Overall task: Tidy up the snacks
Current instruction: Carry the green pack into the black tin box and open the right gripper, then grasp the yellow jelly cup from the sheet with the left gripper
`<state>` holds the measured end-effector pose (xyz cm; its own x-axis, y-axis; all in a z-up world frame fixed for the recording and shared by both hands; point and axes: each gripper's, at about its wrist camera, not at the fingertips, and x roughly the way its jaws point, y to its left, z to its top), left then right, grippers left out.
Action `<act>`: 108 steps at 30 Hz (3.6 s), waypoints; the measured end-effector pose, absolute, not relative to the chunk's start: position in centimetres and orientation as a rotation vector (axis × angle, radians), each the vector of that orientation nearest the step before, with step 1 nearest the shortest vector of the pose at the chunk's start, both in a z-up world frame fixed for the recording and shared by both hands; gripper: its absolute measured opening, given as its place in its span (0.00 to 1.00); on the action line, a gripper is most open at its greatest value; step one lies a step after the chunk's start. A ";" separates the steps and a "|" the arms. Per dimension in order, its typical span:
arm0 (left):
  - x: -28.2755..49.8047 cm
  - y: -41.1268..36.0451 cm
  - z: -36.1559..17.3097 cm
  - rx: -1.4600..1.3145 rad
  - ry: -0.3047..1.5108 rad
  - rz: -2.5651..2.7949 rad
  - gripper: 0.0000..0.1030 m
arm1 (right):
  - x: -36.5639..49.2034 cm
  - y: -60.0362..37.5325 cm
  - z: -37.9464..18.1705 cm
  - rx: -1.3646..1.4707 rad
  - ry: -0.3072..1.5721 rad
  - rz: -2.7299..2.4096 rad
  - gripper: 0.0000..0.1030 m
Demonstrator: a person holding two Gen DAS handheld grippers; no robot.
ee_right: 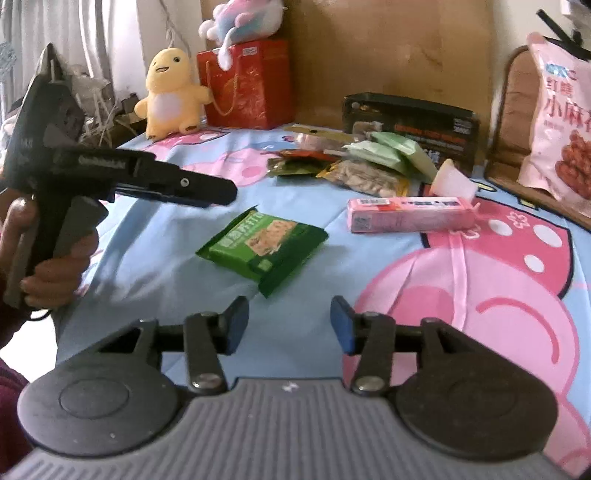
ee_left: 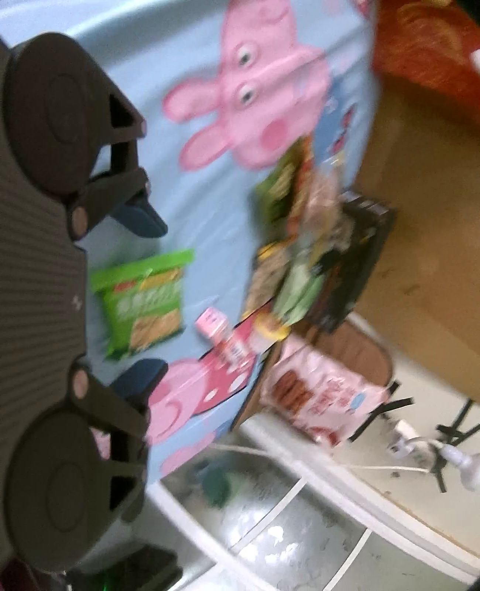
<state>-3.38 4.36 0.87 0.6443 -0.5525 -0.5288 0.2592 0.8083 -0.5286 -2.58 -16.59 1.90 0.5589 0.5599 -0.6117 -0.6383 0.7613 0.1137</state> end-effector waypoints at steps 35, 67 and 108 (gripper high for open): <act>22.3 2.7 7.6 -0.334 0.587 -0.243 0.68 | 22.4 -17.6 6.8 0.008 0.435 0.523 0.41; 14.2 -2.4 4.0 -0.303 0.734 -0.408 0.62 | 15.6 -23.1 1.5 0.288 0.710 0.479 0.55; -1.4 -0.1 0.2 -0.431 0.867 -0.550 0.46 | -2.5 -17.4 0.7 -0.041 0.600 0.694 0.66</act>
